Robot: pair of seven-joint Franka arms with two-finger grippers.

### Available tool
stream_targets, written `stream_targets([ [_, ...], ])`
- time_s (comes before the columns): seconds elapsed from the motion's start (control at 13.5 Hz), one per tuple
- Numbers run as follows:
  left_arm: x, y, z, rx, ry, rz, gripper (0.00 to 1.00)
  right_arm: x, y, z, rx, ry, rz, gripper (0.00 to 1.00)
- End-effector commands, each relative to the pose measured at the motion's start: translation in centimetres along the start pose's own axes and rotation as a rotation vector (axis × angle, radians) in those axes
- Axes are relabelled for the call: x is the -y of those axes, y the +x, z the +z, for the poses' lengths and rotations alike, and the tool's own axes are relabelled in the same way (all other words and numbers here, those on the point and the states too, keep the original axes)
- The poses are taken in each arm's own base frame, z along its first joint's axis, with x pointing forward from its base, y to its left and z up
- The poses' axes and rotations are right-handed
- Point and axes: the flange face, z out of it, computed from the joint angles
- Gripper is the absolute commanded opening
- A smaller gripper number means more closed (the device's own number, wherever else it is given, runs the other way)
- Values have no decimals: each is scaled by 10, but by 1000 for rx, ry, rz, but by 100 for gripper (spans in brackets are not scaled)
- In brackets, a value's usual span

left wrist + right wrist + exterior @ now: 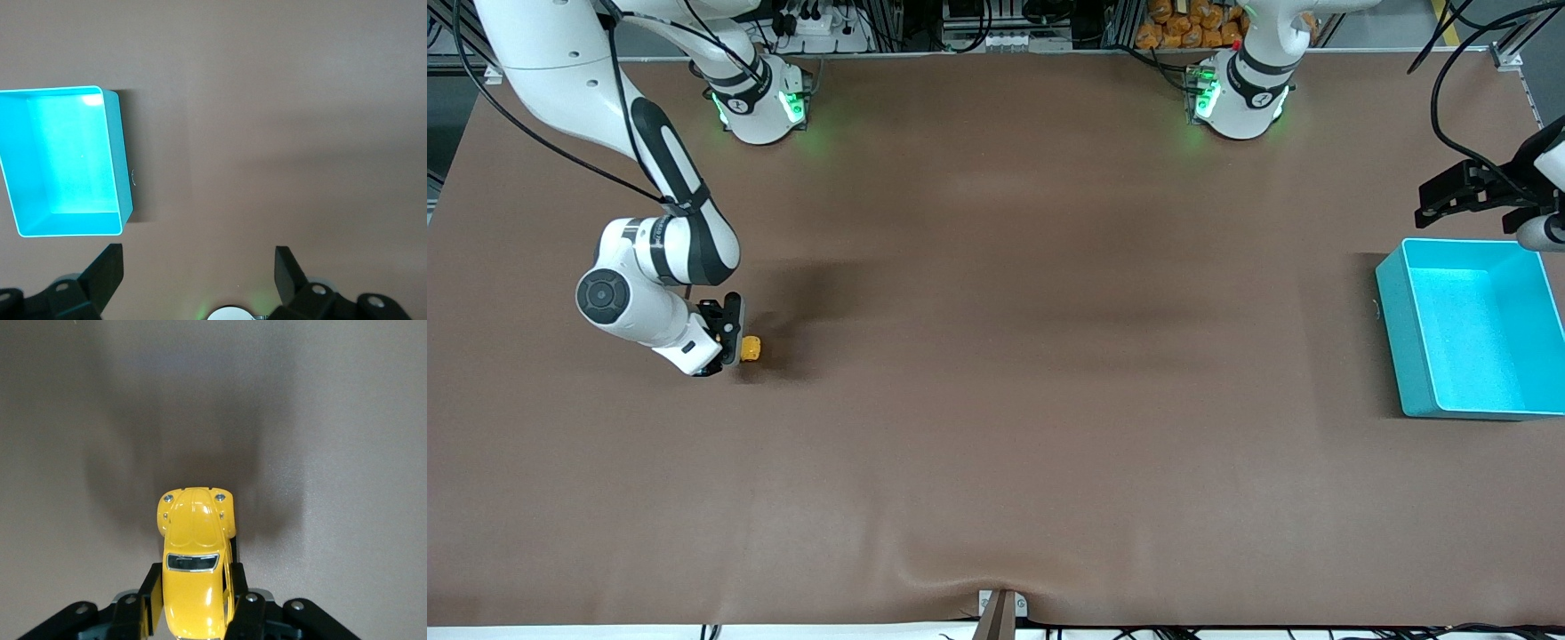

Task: Wind and store yellow beetle car
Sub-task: 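Lower the right gripper and close it on the yellow car, then drag the held car backward along the table with the right gripper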

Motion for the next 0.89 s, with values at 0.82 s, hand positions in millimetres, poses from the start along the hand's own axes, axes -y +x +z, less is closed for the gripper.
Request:
stream_targets([
  [0.82, 2, -6, -4, -1, 15, -16, 100, -12, -46, 11, -4, -21, -53, 31],
])
